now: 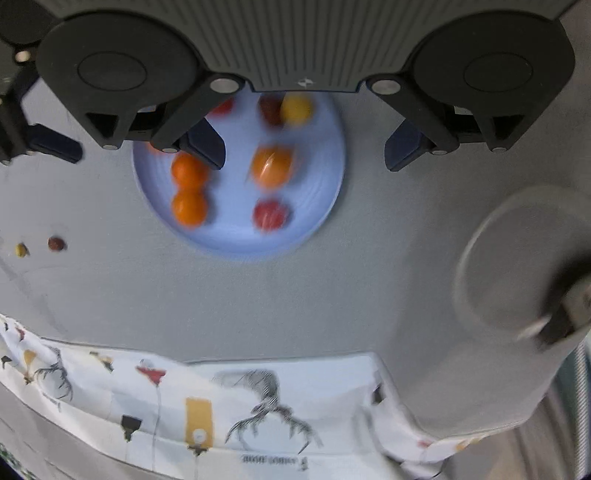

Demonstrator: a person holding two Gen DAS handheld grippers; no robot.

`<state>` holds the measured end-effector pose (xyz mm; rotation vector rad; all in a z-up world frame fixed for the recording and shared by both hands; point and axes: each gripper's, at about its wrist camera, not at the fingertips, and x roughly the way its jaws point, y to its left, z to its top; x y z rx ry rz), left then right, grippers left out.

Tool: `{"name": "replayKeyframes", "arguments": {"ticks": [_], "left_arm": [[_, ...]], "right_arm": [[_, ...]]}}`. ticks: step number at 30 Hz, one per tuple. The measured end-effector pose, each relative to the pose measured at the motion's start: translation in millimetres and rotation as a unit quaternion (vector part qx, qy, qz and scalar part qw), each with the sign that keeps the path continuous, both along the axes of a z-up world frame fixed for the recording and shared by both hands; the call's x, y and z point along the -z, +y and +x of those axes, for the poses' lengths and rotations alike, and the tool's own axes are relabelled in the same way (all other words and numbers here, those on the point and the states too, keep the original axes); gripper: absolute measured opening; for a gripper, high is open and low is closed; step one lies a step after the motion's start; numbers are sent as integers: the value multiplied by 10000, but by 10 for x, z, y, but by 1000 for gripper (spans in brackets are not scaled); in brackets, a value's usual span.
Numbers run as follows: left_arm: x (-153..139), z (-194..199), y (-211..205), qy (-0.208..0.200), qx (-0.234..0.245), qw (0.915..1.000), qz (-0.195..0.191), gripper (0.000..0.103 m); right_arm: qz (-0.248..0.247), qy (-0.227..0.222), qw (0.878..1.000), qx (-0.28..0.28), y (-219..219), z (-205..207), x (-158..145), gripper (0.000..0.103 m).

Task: Organize fruits
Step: 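Carry the yellow fruit and mandarin to the blue plate and release both, then lift both tools away from the plate toward the remaining fruit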

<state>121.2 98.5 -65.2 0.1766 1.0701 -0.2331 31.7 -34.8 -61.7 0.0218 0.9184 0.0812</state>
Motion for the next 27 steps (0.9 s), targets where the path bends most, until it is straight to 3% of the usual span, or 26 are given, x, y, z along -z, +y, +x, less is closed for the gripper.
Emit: {"name": "replayKeyframes", "arguments": {"ticks": [4, 6, 9, 18, 27], "left_arm": [[-52, -394, 179, 230, -153, 9994, 219, 96], [-82, -586, 271, 360, -400, 9981, 302, 96], [-138, -786, 352, 419, -368, 9979, 337, 96], [-561, -1319, 386, -155, -456, 9987, 188, 96], [-766, -1652, 242, -480, -258, 9983, 189, 96]], "right_arm": [[107, 138, 9998, 3, 51, -418, -184, 95], [94, 50, 9999, 19, 85, -591, -302, 99], [3, -228, 9997, 59, 93, -776, -476, 99], [-35, -884, 9959, 210, 28, -1286, -845, 100], [-156, -1345, 9903, 314, -32, -1643, -1080, 101]]}}
